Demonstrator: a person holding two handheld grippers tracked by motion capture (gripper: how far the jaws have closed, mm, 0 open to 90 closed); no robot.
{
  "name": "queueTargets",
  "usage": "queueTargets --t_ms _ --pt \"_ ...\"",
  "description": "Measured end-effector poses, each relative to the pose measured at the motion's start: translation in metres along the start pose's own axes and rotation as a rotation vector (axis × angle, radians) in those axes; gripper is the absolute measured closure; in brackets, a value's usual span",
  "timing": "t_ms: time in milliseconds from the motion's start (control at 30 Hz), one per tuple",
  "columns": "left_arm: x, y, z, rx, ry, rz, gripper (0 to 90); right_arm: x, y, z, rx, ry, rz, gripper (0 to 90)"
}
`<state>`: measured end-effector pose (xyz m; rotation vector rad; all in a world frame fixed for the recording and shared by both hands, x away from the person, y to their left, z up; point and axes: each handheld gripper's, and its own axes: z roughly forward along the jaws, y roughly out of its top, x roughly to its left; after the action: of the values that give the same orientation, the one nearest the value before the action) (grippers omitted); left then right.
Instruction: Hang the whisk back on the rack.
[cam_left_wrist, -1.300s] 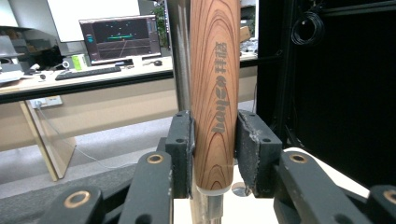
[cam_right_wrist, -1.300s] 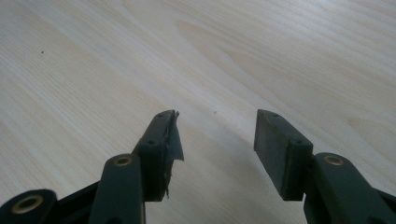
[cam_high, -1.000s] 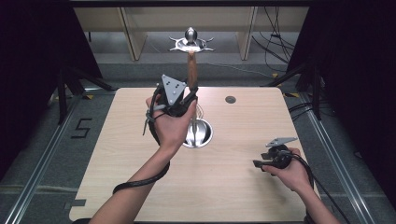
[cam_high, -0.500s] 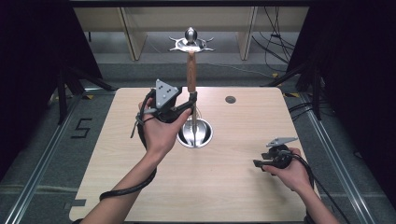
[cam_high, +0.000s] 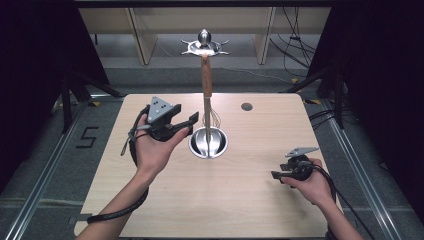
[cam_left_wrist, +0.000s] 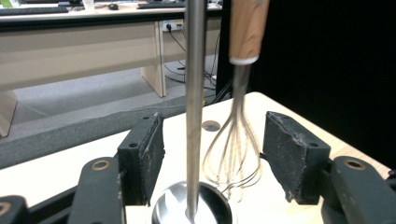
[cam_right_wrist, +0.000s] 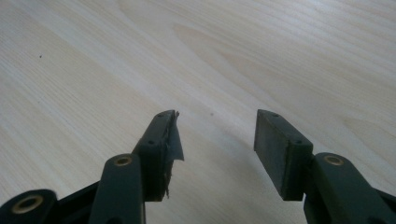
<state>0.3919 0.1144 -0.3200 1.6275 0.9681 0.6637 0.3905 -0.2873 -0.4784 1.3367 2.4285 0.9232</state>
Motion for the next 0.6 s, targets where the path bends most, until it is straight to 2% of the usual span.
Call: queueTargets --t_ms 167,200,433,600 --pt "0.010 -0.011 -0.006 0.024 0.004 -0.008 37.7 0.000 0.000 0.000 0.000 0.000 0.001 49.5" --pt "0.013 -0.013 -0.007 0.029 0.007 -0.013 37.7 0.000 0.001 -0.002 0.024 -0.001 -0.004 49.5" --pt "0.035 -0.038 -0.015 0.059 0.014 -0.025 37.9 0.000 0.000 -0.002 0.021 -0.003 0.002 49.5" --pt "0.043 -0.052 -0.018 0.071 0.016 -0.026 37.8 0.000 0.000 -0.002 0.019 -0.003 0.001 49.5"
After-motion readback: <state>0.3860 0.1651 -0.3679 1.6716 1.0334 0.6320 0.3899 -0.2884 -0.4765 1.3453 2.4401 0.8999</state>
